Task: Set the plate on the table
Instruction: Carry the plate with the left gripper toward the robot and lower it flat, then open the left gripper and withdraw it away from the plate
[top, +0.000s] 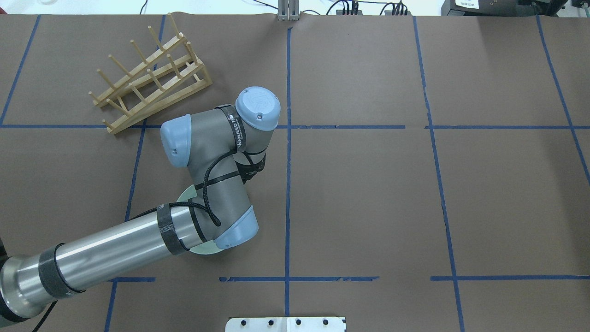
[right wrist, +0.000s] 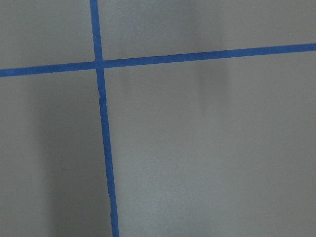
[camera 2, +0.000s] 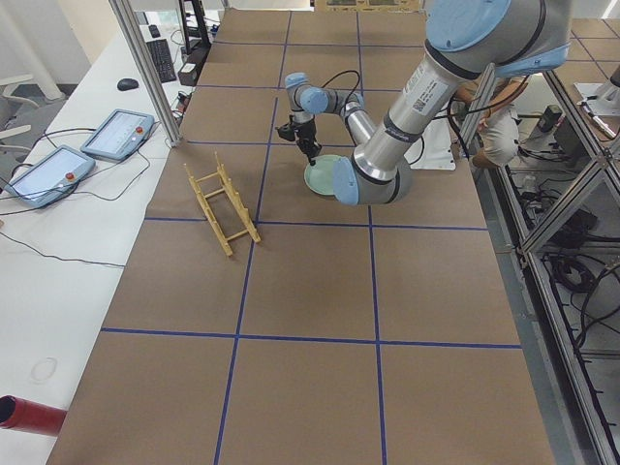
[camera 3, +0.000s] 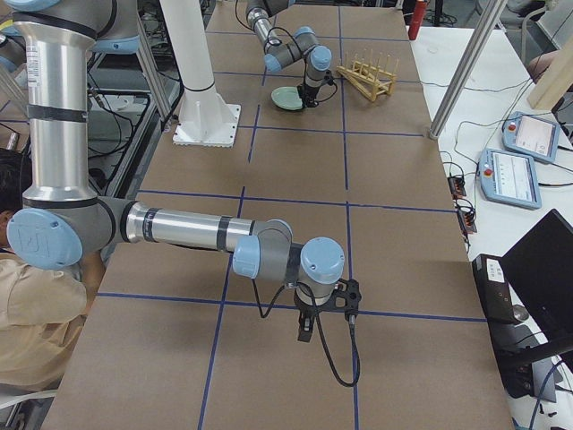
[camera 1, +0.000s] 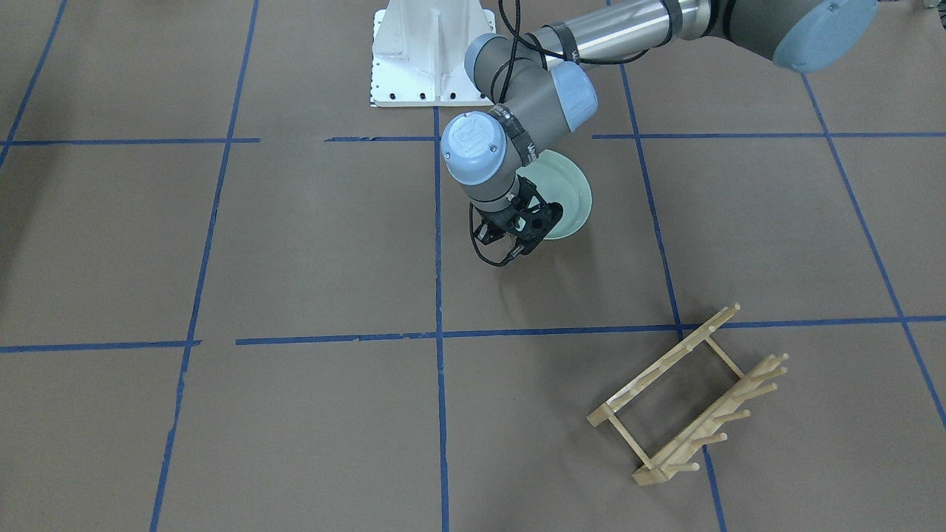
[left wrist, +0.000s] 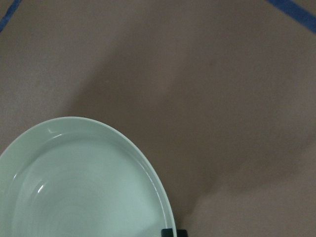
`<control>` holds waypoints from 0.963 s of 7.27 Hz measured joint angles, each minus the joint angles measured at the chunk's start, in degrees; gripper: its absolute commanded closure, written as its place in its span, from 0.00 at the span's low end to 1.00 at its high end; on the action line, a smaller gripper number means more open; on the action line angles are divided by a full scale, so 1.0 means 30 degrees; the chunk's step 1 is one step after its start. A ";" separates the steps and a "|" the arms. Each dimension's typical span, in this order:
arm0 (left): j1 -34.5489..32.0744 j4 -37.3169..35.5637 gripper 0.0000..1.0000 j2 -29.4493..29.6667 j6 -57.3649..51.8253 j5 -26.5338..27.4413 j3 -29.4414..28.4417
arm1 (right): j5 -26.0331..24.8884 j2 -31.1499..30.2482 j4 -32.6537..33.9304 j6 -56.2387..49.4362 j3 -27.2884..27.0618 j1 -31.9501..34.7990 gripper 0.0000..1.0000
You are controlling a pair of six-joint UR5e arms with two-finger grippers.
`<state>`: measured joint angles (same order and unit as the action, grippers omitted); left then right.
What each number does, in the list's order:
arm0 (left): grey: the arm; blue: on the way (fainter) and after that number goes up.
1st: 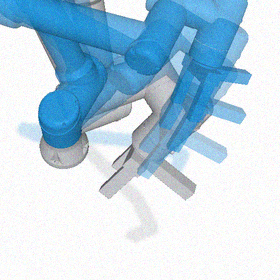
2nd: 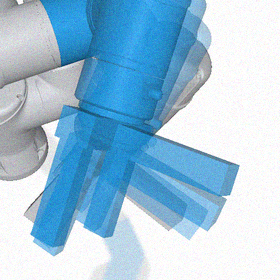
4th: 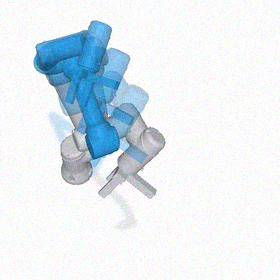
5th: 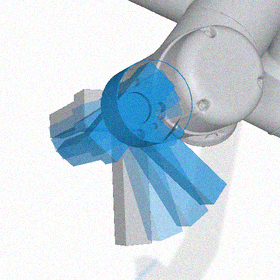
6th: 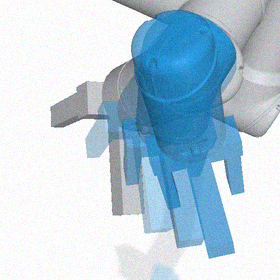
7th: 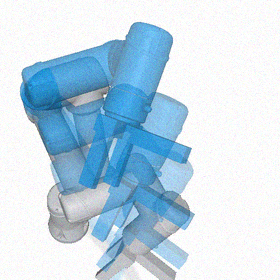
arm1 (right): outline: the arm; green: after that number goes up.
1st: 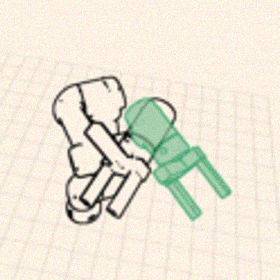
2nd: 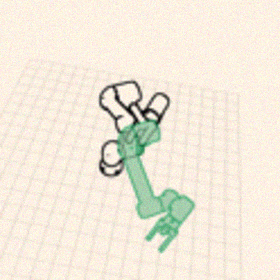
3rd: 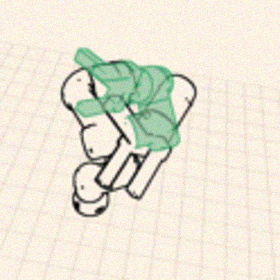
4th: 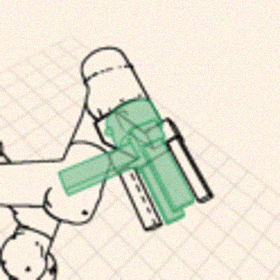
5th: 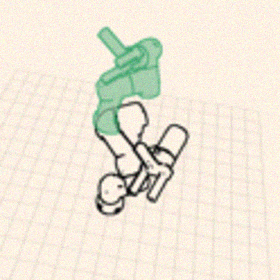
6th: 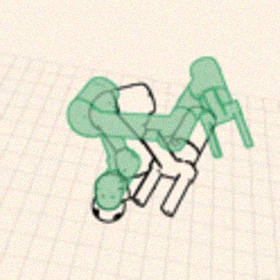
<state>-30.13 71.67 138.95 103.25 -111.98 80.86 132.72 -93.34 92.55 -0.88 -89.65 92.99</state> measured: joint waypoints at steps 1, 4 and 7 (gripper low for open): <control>0.0005 -0.0288 0.00 -0.0276 -0.0517 0.0784 0.0431 | 0.0000 -0.0005 0.0000 -0.0001 0.0000 0.0000 0.00; -0.4332 -0.2266 0.00 -0.1496 -0.7378 0.1594 0.5507 | -0.0001 -0.0016 0.0000 0.0000 0.0001 0.0000 0.00; -1.2134 -0.0239 0.00 -0.5637 -2.0302 -0.1809 0.7416 | -0.0001 -0.0002 0.0001 -0.0001 0.0000 0.0000 0.00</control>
<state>-66.54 70.95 122.04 42.35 -117.41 103.11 132.71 -93.35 92.55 -0.88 -89.65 92.99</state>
